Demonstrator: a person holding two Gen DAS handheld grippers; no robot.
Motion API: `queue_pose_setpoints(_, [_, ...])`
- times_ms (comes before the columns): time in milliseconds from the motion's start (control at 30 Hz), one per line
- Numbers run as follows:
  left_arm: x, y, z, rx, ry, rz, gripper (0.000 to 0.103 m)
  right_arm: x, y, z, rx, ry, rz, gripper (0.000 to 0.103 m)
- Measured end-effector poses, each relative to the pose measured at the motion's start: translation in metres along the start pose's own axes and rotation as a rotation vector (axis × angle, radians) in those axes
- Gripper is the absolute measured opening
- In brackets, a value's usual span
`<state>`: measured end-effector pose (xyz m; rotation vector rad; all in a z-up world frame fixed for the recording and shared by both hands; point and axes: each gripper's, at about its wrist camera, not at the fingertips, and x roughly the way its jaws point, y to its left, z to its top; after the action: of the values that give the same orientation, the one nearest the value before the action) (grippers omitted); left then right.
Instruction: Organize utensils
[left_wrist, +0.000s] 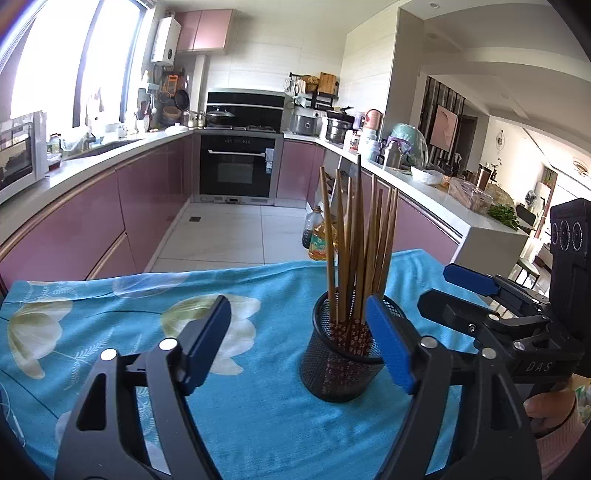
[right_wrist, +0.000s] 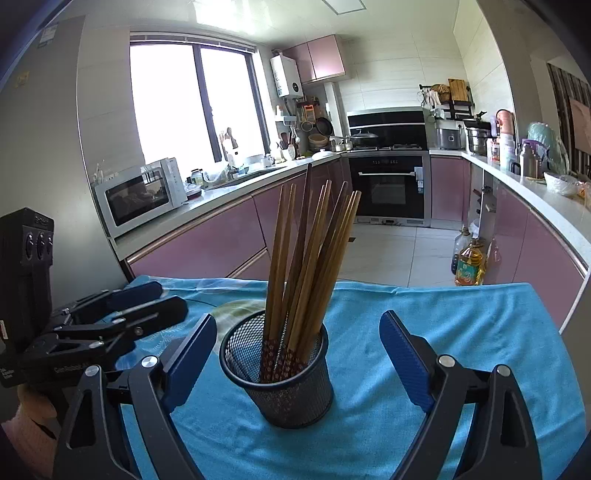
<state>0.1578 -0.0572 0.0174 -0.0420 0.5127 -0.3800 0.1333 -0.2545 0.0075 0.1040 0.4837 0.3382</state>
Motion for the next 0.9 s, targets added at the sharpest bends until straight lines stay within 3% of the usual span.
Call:
queue_pose_setpoints(100, [-0.017,0.004,-0.016,0.003,-0.066,0.065,0.097,-0.007,0.007,-0.014,-0.027,-0.028,-0.051,0.096])
queue_pose_setpoints(233, [-0.035,0.009,-0.035,-0.01,-0.104,0.111,0.097,-0.015,0.018,-0.029,-0.059,-0.07,-0.105,0.096])
queue_pose_setpoints(533, [-0.064,0.013,-0.063,-0.031,-0.18,0.189,0.097,-0.034,0.041,-0.05,-0.093,-0.168,-0.131,0.096])
queue_pose_setpoints(900, [-0.088,0.003,-0.072,-0.029,-0.249,0.215,0.097,-0.048,0.049,-0.057,-0.096,-0.205,-0.146,0.096])
